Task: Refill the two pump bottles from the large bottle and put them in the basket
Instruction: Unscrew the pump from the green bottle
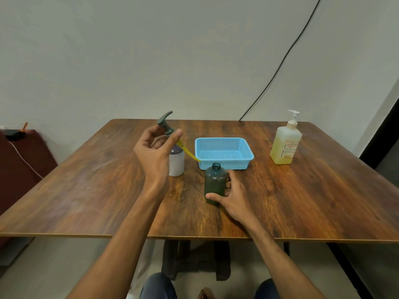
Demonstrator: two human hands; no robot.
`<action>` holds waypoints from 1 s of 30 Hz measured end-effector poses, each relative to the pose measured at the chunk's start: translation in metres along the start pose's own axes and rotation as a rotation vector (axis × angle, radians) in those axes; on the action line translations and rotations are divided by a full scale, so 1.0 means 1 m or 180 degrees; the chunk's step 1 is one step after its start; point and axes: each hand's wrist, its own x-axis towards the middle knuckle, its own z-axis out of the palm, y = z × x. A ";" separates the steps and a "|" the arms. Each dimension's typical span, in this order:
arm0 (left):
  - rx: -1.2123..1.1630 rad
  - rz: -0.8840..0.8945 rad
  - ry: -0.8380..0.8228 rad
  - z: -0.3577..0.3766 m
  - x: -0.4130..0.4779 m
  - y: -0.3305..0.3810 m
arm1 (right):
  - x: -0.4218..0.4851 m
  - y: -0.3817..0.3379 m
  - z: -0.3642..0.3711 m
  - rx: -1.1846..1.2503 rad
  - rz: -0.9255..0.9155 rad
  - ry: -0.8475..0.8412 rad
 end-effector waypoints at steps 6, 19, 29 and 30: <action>0.0501 -0.0069 0.0180 -0.055 -0.017 -0.038 | 0.000 0.002 0.000 -0.0062 -0.0002 0.0036; 0.2427 -0.0244 -0.0263 -0.128 -0.048 -0.094 | 0.000 -0.002 0.000 -0.0108 -0.0058 0.0028; 0.2851 -0.0065 -0.0719 -0.124 -0.049 -0.097 | -0.003 -0.002 -0.001 -0.0221 -0.0128 0.0067; 0.2908 -0.0043 -0.0752 -0.124 -0.050 -0.098 | -0.003 -0.002 0.000 -0.0223 -0.0127 0.0078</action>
